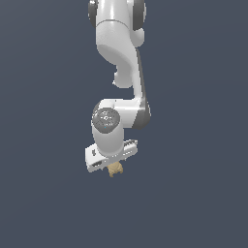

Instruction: Pick up the object and move it to a goal position.

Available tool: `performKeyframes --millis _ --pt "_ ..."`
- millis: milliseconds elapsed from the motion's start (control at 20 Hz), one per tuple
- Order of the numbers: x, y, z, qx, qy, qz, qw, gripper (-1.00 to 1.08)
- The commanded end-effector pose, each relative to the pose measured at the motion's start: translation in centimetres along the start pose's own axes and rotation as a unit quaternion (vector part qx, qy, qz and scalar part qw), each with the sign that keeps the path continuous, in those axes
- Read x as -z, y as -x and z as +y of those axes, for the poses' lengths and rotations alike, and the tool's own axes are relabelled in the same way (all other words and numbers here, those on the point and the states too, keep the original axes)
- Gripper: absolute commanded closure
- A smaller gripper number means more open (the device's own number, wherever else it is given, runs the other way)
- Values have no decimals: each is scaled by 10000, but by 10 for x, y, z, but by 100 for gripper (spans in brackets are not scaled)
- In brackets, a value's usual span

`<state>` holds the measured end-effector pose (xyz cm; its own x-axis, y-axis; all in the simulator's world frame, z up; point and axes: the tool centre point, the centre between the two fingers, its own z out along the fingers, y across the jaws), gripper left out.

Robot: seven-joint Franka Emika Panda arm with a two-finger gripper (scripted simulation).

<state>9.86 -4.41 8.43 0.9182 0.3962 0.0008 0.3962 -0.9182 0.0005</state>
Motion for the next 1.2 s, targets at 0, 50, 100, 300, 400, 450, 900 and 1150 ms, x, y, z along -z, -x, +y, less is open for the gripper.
performKeyframes --millis 0,50,100,300,400,450,900,1150 --pt "-10 0 0 5 -3 -6 10000 -92" --pt "-15 1 0 5 -3 -6 10000 -92" --pt "-22 1 0 10 -3 -5 10000 -92" --pt "-41 1 -1 18 -2 -4 10000 -92" --pt "-46 1 0 18 -2 -4 10000 -92" --pt "-46 1 0 18 -2 -4 10000 -92" --pt "-45 0 0 18 -2 -4 10000 108" --pt "-45 0 0 18 -2 -4 10000 108"
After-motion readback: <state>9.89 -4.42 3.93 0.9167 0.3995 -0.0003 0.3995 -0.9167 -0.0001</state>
